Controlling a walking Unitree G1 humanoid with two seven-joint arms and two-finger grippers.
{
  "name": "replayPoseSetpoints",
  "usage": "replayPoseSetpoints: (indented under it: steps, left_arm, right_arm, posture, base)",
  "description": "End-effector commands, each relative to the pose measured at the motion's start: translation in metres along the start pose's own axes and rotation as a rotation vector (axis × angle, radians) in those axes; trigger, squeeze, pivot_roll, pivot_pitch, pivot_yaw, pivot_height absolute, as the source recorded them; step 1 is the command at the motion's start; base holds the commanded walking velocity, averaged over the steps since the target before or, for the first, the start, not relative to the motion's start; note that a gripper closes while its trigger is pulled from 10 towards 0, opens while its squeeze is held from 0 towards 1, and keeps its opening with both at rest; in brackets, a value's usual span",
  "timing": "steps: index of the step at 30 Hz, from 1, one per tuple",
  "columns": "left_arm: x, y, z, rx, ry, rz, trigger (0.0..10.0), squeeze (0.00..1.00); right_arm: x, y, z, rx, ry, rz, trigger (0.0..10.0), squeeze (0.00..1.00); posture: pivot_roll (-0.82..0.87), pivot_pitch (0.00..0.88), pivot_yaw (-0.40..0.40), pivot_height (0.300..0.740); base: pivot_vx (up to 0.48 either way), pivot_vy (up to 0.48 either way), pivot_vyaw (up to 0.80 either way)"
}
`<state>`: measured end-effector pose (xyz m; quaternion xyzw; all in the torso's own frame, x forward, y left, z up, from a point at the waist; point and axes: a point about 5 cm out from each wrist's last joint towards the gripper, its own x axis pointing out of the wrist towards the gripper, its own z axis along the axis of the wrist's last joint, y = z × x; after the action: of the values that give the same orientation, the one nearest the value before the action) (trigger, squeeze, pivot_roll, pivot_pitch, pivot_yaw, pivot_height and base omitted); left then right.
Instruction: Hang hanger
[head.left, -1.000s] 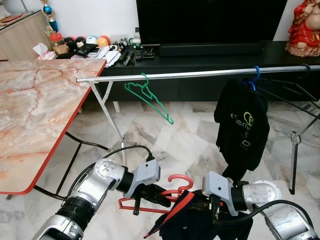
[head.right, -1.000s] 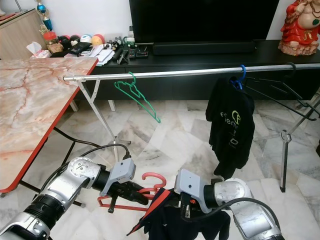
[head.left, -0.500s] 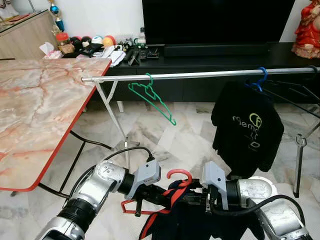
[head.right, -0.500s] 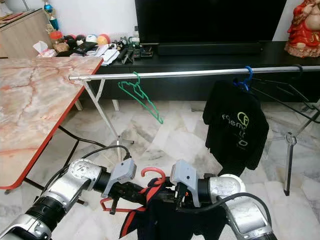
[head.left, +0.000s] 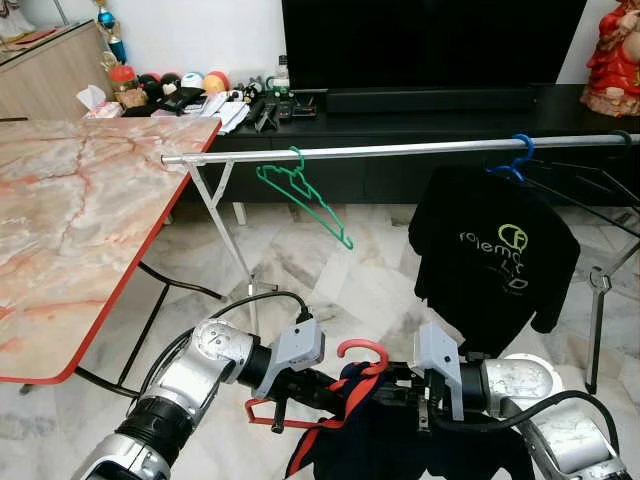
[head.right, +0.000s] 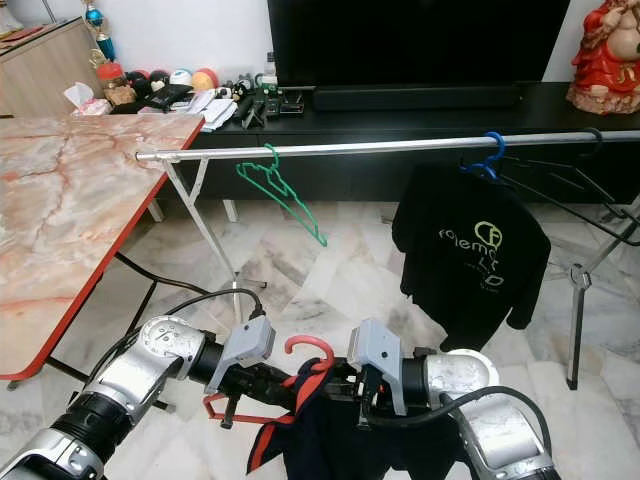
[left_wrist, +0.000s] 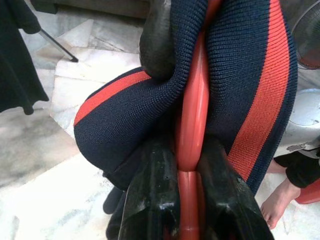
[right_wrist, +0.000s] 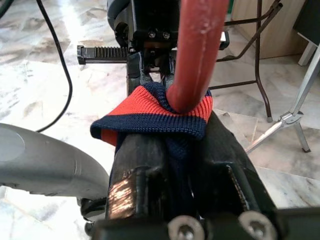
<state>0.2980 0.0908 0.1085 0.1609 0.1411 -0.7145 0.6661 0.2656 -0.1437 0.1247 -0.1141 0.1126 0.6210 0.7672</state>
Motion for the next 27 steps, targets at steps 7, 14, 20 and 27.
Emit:
replayPoseSetpoints:
  steps: [7, 14, 20, 27]
  left_arm:
    - [-0.006, -0.005, -0.016, -0.067, 0.048, 0.008, 0.0, 0.00]
    - [-0.008, -0.006, -0.017, -0.072, 0.052, 0.004, 0.0, 0.00]
    - [-0.010, -0.006, -0.019, -0.076, 0.058, 0.008, 0.0, 0.00]
    - [-0.010, -0.006, -0.018, -0.077, 0.059, 0.008, 0.0, 0.00]
  right_arm:
    - [-0.009, -0.004, 0.016, -0.027, -0.074, -0.031, 10.0, 0.00]
    - [-0.009, -0.004, 0.023, -0.025, -0.121, -0.026, 10.0, 1.00]
    - [-0.015, -0.004, 0.024, -0.025, -0.131, -0.028, 10.0, 0.00]
    - [-0.020, -0.001, 0.019, 0.011, -0.133, -0.040, 0.0, 0.00]
  posture:
    - [-0.02, 0.060, 0.087, 0.740]
    - [-0.02, 0.062, 0.088, 0.740]
    - [-0.02, 0.063, 0.088, 0.740]
    - [-0.02, 0.064, 0.089, 0.740]
  base:
    - [0.000, 0.000, 0.00]
    - [0.000, 0.000, 0.00]
    - [0.000, 0.000, 0.00]
    - [0.000, 0.000, 0.00]
